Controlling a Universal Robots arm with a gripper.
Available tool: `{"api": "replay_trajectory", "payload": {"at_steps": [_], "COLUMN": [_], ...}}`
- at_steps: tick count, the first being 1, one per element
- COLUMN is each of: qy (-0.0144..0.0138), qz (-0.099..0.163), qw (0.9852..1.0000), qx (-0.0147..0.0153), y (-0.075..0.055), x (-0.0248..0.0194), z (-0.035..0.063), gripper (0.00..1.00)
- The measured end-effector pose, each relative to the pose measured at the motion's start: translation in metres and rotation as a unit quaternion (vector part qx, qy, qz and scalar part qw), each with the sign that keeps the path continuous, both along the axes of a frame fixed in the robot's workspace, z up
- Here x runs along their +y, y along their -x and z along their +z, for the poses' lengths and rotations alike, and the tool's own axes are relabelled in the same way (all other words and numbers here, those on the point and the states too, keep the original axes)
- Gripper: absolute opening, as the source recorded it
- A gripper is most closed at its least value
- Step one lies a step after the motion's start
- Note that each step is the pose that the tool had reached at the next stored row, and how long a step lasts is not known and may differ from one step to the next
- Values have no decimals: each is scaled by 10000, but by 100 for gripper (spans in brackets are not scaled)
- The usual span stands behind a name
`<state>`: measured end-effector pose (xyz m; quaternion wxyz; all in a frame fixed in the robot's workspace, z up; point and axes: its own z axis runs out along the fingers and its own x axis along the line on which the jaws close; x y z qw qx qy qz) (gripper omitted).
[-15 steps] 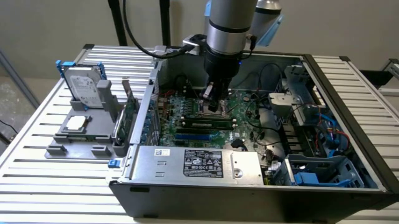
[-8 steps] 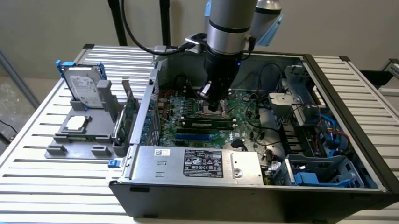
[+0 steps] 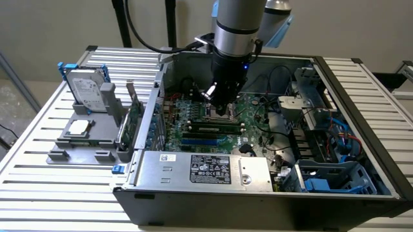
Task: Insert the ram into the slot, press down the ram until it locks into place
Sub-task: 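Press down the ram until it locks into place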
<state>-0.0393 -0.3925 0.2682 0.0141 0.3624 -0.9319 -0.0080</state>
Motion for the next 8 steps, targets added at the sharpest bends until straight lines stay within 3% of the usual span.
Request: {"api": "replay_trajectory", "payload": {"at_steps": [4,8], "qy": [0,0], "qz": [-355,-710], "qw": [9994,9975], "qx": [0,0], "y": [0,0], "x": [0,0], "z": [0,0], "gripper": [11,11]}}
